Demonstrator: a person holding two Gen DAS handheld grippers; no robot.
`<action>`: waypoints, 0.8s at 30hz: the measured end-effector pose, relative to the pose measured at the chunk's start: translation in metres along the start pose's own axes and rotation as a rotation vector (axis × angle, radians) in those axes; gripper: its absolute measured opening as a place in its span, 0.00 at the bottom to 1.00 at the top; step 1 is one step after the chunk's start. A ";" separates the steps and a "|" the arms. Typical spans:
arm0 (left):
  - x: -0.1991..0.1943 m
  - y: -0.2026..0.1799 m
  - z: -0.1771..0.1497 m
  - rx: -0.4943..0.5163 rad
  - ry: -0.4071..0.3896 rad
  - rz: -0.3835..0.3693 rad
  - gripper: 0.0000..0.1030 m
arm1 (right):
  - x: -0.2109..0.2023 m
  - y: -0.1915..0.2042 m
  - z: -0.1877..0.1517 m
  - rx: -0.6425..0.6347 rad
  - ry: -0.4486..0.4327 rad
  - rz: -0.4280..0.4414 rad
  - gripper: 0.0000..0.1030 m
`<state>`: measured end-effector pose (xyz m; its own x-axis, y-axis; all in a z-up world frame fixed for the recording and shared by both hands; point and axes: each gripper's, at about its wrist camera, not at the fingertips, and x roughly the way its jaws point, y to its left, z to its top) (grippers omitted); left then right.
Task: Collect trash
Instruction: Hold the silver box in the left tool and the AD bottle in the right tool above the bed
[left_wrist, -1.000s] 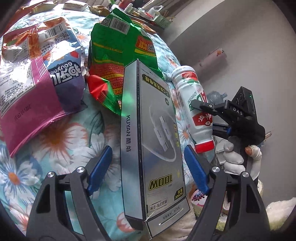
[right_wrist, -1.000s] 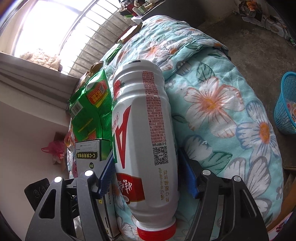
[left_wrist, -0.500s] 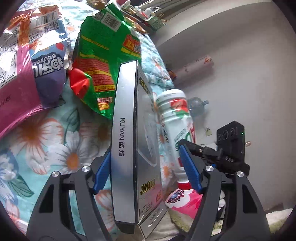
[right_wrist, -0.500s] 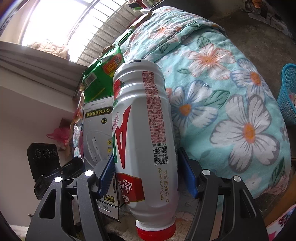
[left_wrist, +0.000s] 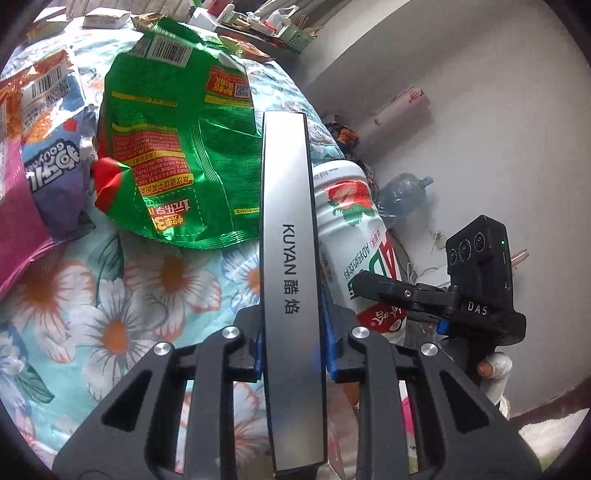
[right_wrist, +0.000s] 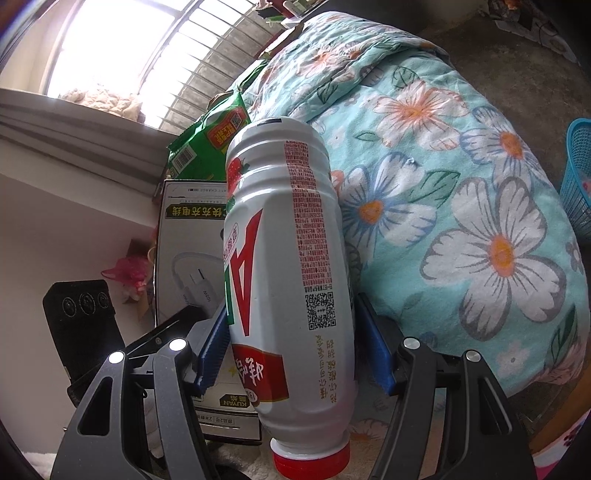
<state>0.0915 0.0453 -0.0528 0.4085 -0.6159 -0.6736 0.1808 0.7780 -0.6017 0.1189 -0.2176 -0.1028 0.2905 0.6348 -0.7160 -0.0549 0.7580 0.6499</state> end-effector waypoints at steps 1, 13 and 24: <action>-0.005 -0.002 -0.002 0.015 -0.003 0.025 0.21 | -0.004 0.001 -0.001 -0.007 -0.005 -0.013 0.61; -0.008 -0.010 -0.016 0.012 0.056 0.164 0.33 | -0.018 -0.003 -0.001 -0.034 0.013 -0.081 0.64; 0.010 -0.015 -0.006 0.036 0.047 0.213 0.25 | -0.014 0.004 0.010 -0.047 -0.031 -0.102 0.67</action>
<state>0.0878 0.0267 -0.0534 0.3991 -0.4420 -0.8033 0.1277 0.8944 -0.4287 0.1242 -0.2247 -0.0878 0.3266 0.5493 -0.7692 -0.0681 0.8254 0.5605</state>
